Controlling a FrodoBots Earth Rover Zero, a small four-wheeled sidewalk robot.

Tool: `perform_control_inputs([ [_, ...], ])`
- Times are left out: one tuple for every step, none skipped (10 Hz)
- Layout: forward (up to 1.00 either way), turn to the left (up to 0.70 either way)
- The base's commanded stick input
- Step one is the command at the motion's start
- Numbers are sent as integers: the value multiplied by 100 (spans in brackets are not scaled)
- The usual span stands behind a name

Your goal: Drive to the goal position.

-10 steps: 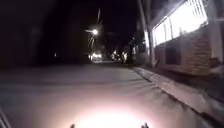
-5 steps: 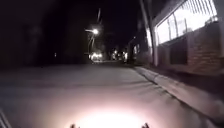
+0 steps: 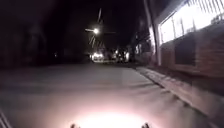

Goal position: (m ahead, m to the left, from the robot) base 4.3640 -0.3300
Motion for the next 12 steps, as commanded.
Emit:
perform_control_inputs([
  [70,-21],
  [70,-6],
  [70,0],
  [70,0],
  [70,0],
  [70,0],
  [70,0],
  [70,-4],
  [70,-22],
  [70,-31],
  [70,-17],
  [70,-4],
])
